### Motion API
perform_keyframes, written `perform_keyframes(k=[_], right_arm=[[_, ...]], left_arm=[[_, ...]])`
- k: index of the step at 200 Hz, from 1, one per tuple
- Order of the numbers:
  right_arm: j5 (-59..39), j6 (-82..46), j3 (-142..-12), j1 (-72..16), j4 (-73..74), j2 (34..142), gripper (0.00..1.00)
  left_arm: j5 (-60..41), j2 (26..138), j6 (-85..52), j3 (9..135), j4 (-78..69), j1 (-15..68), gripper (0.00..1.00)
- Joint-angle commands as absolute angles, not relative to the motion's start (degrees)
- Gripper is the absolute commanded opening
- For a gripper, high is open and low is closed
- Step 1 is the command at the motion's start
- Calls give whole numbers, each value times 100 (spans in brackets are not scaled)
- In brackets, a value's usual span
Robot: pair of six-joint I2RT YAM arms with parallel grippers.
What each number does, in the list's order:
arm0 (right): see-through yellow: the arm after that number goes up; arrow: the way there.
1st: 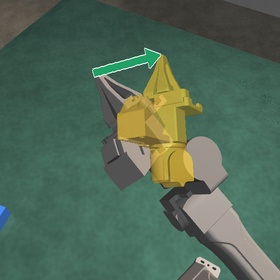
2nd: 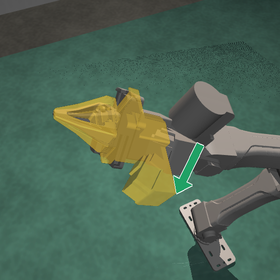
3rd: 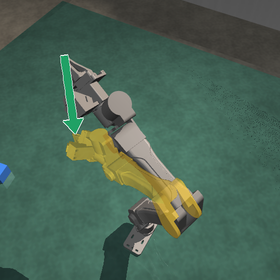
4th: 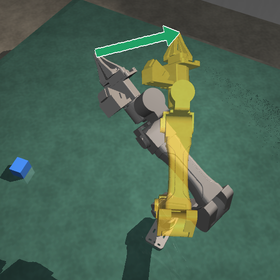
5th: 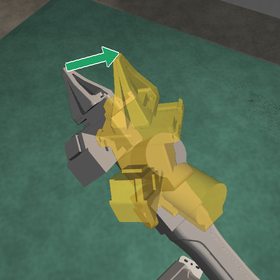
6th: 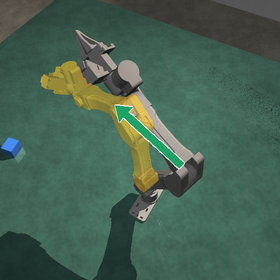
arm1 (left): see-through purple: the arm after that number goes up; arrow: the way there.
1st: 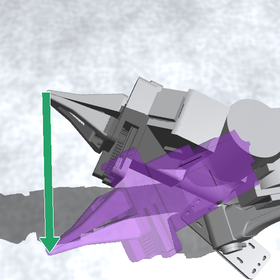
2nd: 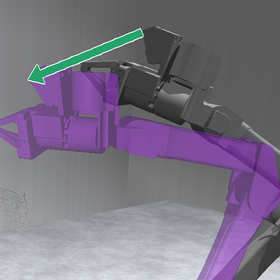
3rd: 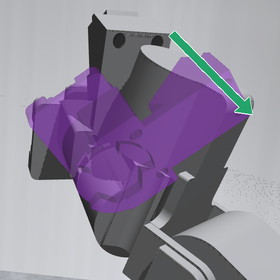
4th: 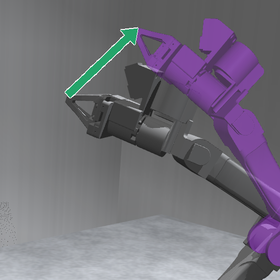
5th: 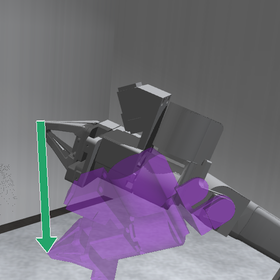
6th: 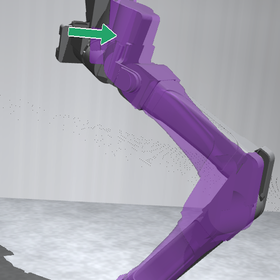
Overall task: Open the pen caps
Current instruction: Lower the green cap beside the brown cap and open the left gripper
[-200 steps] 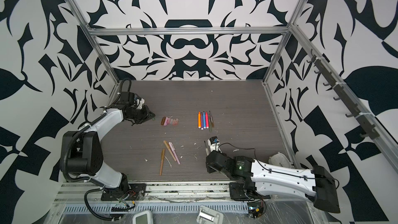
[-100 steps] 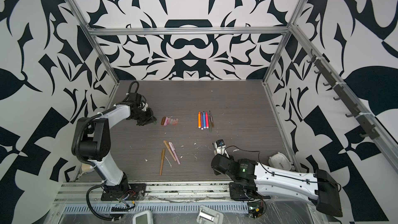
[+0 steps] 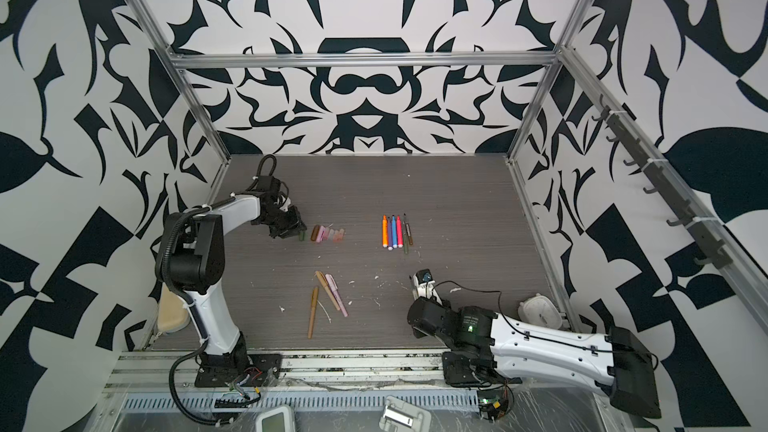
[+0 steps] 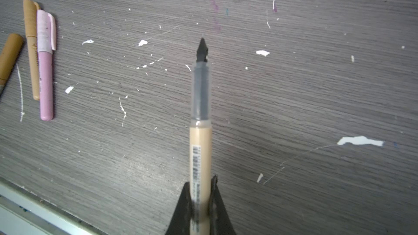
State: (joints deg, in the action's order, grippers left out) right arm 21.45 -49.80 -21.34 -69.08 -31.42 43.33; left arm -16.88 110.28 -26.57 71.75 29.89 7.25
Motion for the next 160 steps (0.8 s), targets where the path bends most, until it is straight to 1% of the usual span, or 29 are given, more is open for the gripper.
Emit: perform_keyframes(k=[1, 160], right_arm=[[2231, -4952, -2171, -6893, -3059, 4359, 0], [2223, -4941, -2171, -6882, -3056, 4366, 0]], left_arm=[[-1735, 11135, -2627, 7362, 3186, 782, 35], [-1859, 11319, -2752, 7566, 3128, 988, 36]])
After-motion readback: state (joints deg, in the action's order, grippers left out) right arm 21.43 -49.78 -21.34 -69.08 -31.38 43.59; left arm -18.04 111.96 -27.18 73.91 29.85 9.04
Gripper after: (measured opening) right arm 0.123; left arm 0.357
